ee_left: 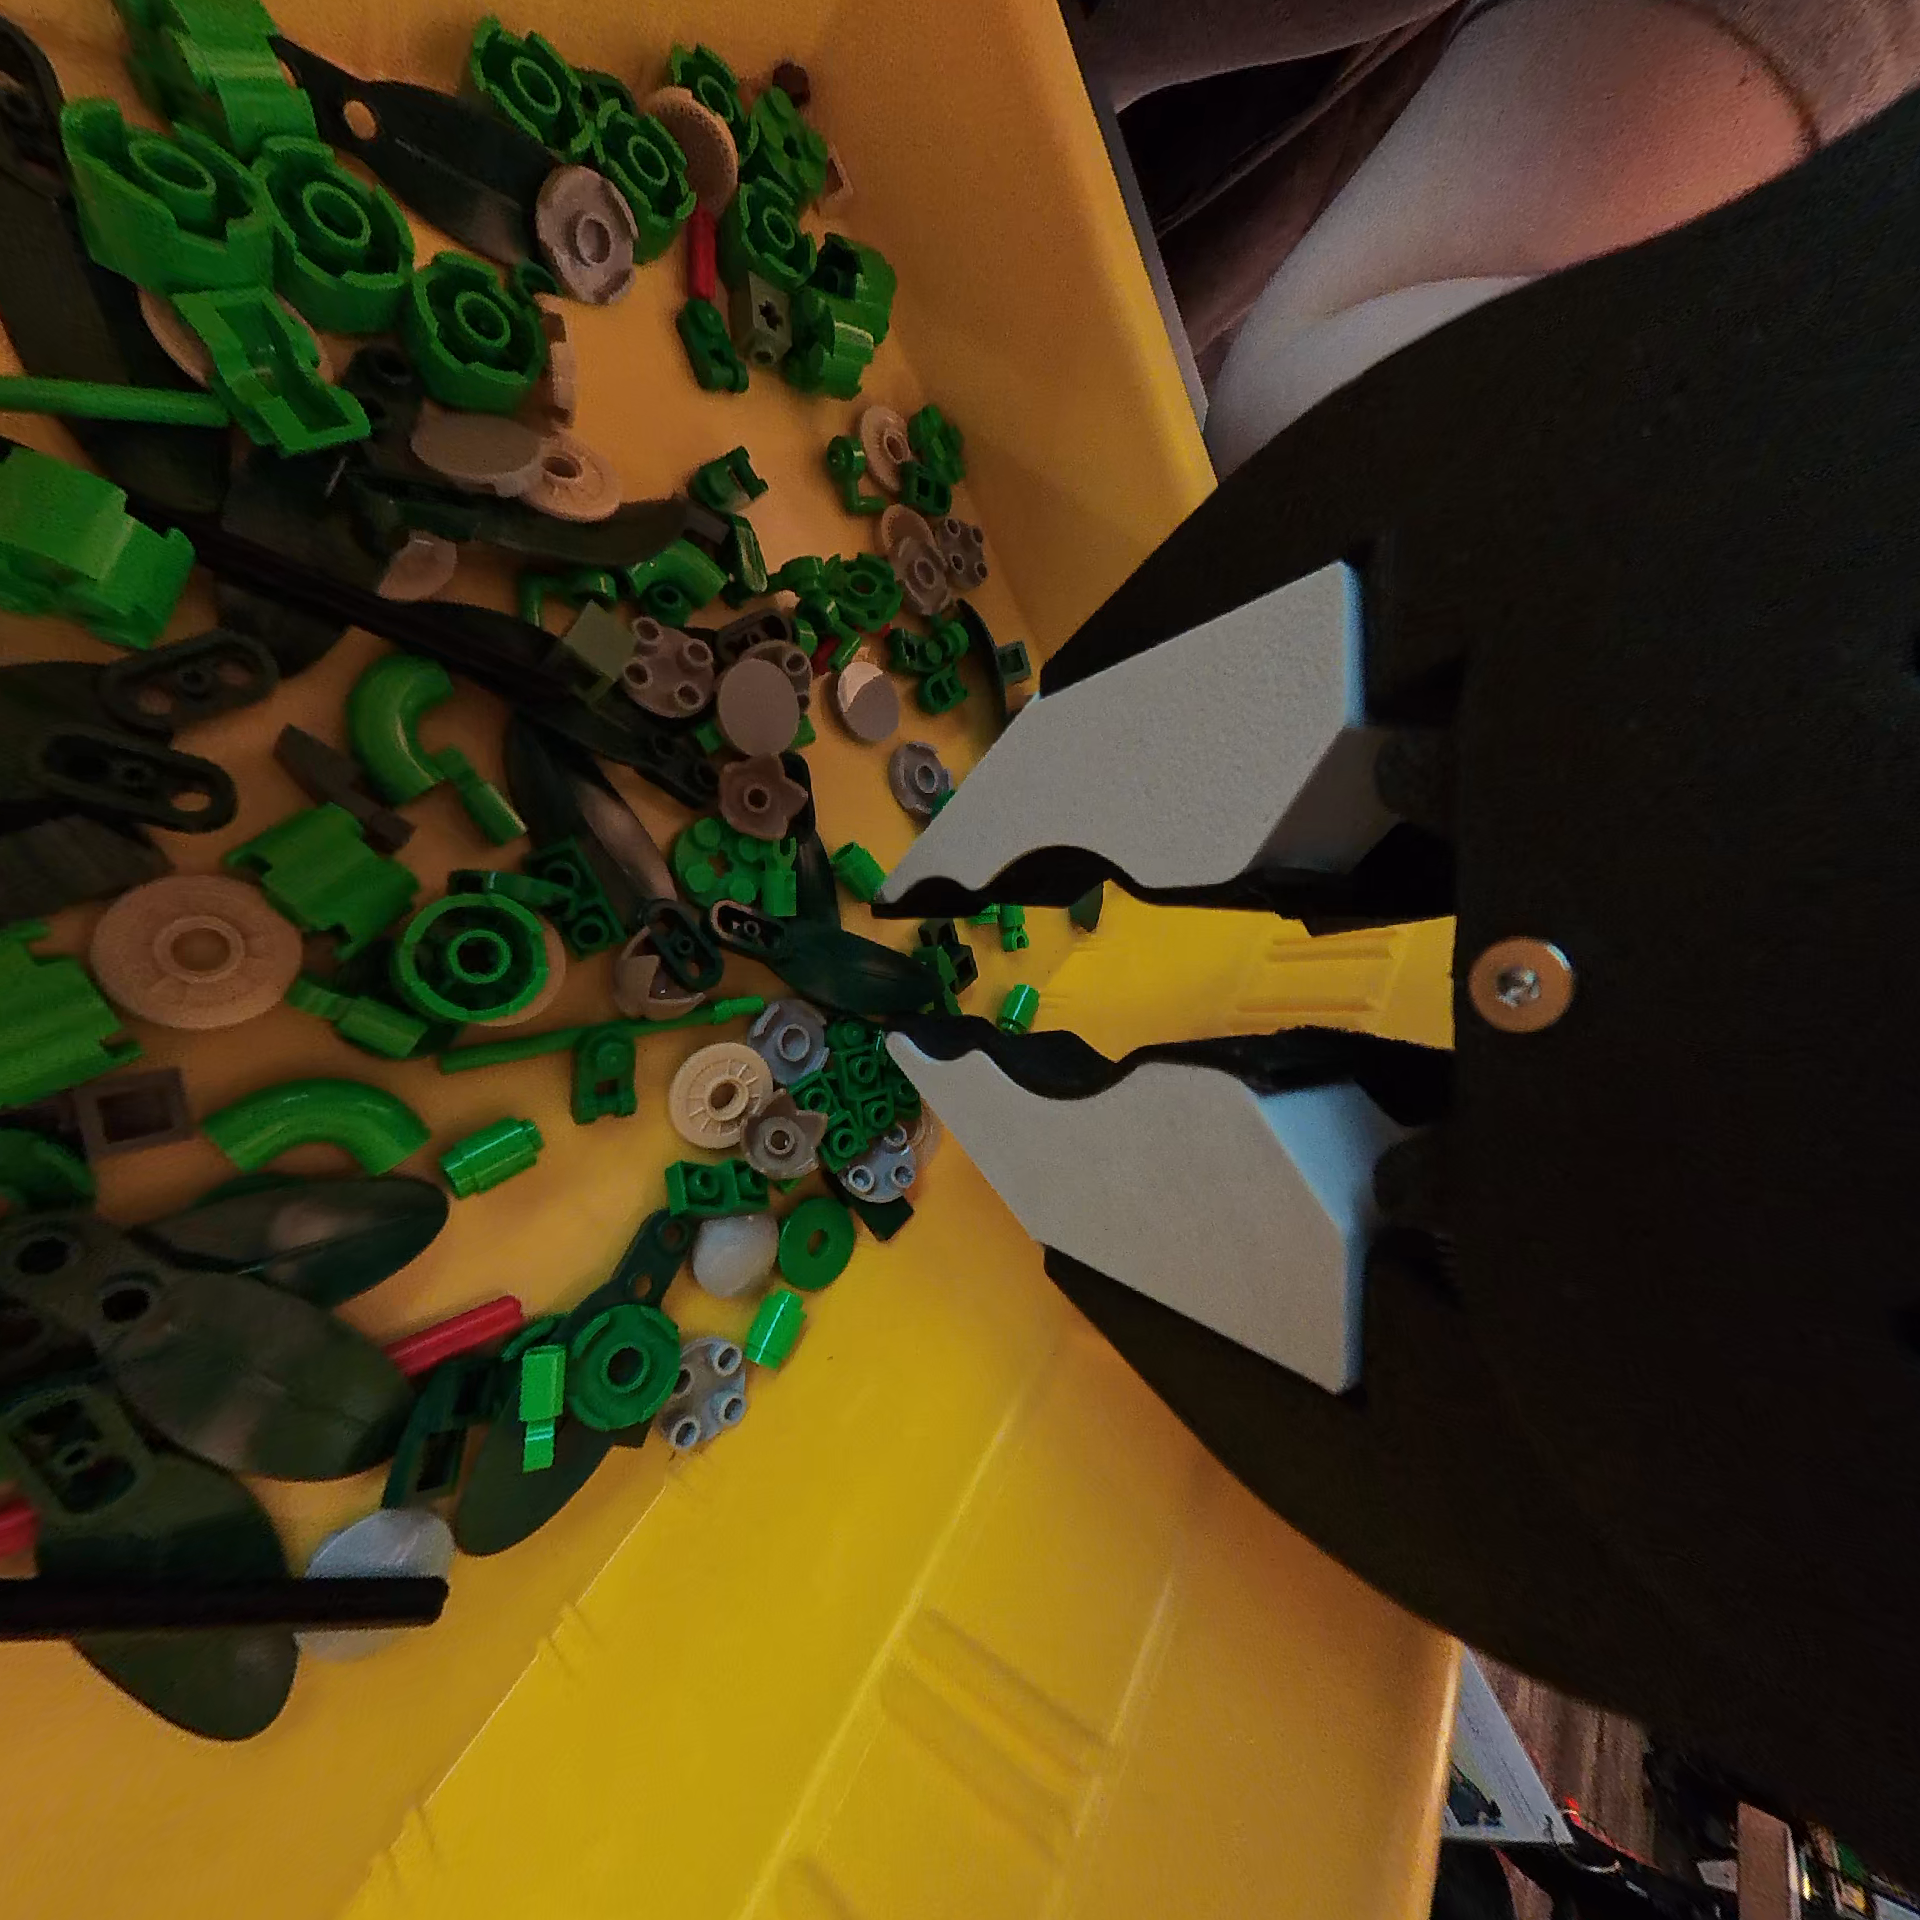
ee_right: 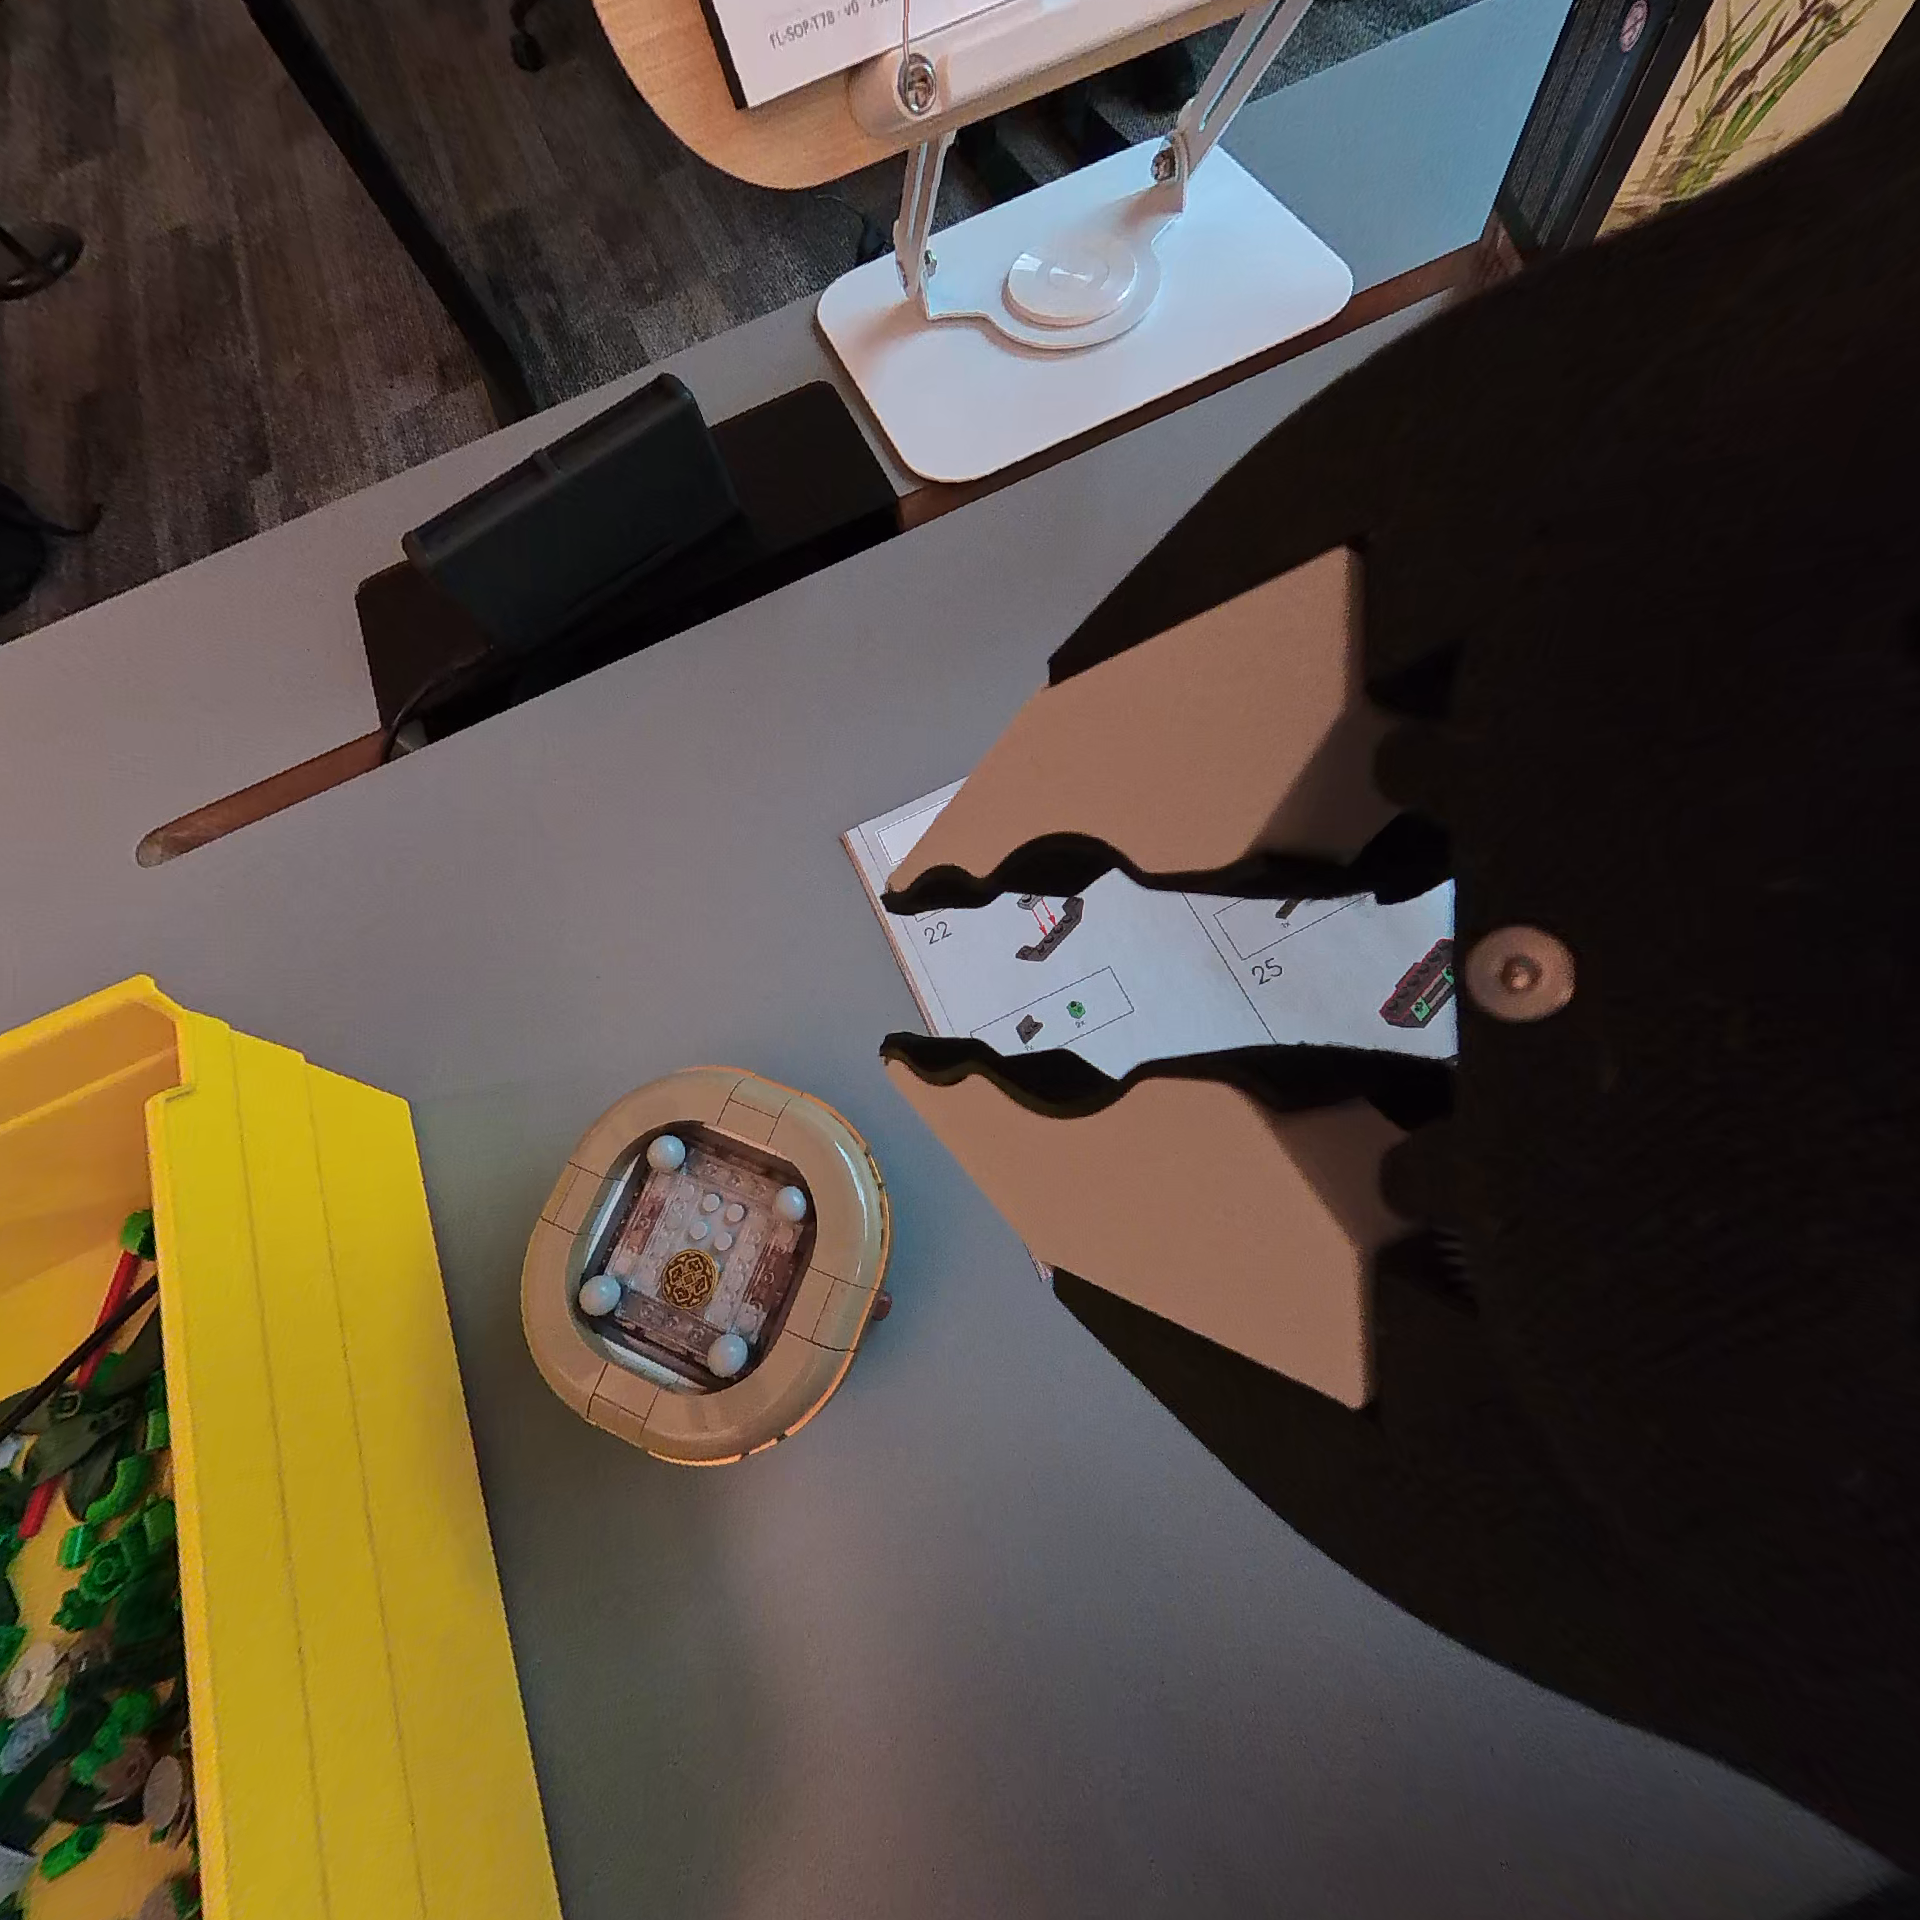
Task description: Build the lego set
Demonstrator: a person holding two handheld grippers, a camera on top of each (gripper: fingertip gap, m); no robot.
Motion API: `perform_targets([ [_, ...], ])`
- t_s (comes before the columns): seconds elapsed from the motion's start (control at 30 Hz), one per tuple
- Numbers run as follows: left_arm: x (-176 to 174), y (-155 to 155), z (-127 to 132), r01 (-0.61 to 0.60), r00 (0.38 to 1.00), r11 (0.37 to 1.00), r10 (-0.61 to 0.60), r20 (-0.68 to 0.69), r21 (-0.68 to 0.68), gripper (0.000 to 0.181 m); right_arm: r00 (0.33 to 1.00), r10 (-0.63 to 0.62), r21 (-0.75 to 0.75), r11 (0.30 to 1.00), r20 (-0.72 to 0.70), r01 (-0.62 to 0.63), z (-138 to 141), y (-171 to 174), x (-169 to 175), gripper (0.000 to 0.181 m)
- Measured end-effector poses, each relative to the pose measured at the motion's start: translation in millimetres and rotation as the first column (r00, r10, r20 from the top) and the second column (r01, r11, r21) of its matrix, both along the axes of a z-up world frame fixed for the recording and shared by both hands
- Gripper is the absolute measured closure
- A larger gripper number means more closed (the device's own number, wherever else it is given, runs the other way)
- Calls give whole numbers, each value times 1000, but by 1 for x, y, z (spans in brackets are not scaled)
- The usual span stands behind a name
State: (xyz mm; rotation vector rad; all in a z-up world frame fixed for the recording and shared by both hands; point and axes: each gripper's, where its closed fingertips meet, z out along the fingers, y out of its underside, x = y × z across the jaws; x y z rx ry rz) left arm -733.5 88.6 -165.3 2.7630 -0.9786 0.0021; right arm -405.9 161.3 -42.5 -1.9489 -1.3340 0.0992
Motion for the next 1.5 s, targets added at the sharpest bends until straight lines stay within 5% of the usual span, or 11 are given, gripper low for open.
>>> perform_targets([
  [0.37, 3, -3, 5, 51, 998, 999, -50, 44, -1, 181, 1000, 0, 2, 1000, 10, 0, -1, 0, 1, 158],
  [0.7, 9, 19, 25, 104, 988, 977, -123, 95, 184, 181, 1000, 8, -1, 1000, 10, -8, -2, -1, -1, 158],
  [1.0, -2, 112, 48, 7, 1000, 820, -3, -7, 573, 181, 1000, 12, -12, 1000, 23, -12, -7, -1, -2, 158],
  [1.27, -8, 117, 6, 121, 979, 875, -26, -203, 469, 181, 999, 15, -15, 1000, 35, -14, -10, -1, -1, 158],
  [1.4, -11, 116, 2, 66, 982, 883, 24, -186, 464, 181, 999, 19, -19, 1000, 46, -18, -12, -1, -1, 158],
  [1.5, -9, 116, 8, 13, 989, 875, 61, -136, 483, 161, 999, 19, -23, 1000, 47, -18, -13, -1, 0, 158],
])
